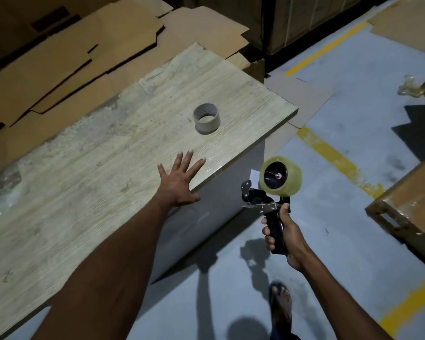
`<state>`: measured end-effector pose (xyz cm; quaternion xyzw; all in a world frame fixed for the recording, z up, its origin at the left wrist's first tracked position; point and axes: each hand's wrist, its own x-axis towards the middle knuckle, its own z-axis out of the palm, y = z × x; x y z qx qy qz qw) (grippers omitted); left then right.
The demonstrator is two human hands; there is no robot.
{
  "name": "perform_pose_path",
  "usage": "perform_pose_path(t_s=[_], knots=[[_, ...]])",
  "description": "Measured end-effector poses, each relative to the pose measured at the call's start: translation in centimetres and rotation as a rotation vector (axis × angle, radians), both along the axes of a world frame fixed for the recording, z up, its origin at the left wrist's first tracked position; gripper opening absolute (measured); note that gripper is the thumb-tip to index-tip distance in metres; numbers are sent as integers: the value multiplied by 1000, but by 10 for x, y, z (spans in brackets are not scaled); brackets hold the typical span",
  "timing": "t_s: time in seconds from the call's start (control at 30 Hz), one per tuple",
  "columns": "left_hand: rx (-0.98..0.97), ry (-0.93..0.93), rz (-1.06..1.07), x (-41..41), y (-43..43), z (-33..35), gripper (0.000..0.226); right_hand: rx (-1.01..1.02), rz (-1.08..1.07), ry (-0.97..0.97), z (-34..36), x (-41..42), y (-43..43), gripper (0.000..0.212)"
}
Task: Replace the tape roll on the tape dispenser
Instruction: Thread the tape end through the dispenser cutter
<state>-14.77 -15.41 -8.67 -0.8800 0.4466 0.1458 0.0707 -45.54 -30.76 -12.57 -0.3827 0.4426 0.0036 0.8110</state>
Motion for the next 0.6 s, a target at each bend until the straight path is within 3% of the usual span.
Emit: perform_pose_path(t_s=[0.17,0.3,0.4,0.47,0.6], knots=[[147,166,67,-9,-1,29,128,194,-46,-171,57,-17,-23,87],[115,269,134,-20,31,51,103,375,-54,-241,102,-15,-31,81],[108,188,209,-32,66,58,84,446,-72,-247,127,-4,-36,74],[29,122,281,-35,86,62,78,422,-36,-220,135,9,-41,73],[-111,7,440,-24,118,79,74,177,180,-130,147,51,-41,82]])
